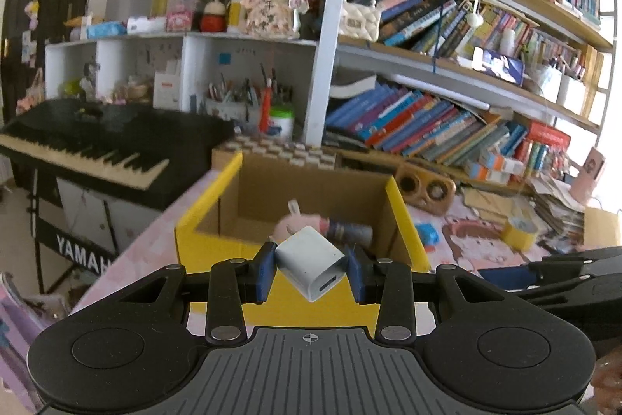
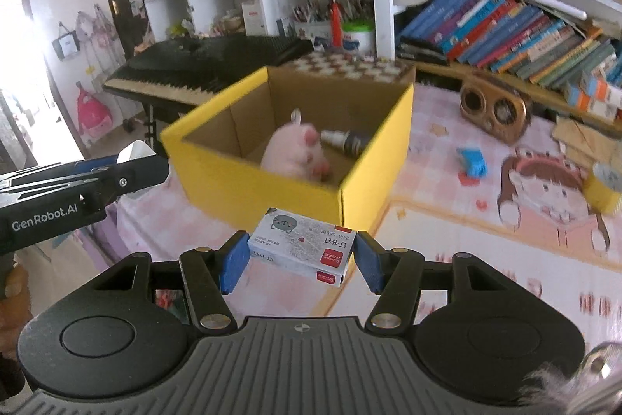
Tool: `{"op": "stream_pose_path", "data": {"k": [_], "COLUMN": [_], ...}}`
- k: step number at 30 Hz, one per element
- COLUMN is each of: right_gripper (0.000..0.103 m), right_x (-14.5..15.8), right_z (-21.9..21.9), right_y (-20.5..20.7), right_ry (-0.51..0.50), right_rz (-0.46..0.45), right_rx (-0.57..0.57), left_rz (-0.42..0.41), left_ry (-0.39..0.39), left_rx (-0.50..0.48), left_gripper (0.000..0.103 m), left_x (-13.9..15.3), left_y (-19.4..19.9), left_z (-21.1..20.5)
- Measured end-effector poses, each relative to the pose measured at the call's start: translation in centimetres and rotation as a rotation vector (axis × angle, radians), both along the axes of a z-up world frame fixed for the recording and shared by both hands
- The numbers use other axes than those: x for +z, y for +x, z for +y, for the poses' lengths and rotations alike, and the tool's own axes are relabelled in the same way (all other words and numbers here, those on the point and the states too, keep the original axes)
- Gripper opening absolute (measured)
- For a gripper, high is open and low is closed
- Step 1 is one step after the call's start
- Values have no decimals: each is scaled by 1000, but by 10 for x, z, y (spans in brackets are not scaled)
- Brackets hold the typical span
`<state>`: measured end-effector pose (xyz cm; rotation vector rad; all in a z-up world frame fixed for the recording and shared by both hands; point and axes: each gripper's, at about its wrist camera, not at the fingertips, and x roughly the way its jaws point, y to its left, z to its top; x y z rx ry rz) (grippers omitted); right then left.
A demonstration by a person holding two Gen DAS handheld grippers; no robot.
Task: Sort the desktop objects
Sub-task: 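Carry the charger and small box with both grippers toward the yellow box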
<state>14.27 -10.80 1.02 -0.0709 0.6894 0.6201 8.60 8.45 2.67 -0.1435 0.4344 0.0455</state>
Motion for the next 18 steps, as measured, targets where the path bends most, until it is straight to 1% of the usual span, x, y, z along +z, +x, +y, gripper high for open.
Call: {"op": "stream_pose_path", "data": {"k": [5, 8, 12, 18], "right_gripper": [56, 56, 56, 56], "right_x": [12, 16, 17, 19], "right_z": [1, -2, -6, -8], "right_y": [31, 51, 75, 108], "right_ry": [19, 29, 30, 43], "right_rz": [-41, -53, -56, -77], "right_rx": [12, 10, 8, 8], "left_rz": [-16, -7, 20, 89], "left_ry": [16, 11, 18, 43], "left_rx": [12, 17, 7, -41], "left_gripper": [37, 37, 37, 37], "left_x": [4, 1, -7, -25], "left_y": [30, 53, 81, 112], "left_z": [-1, -3, -8, -21]}}
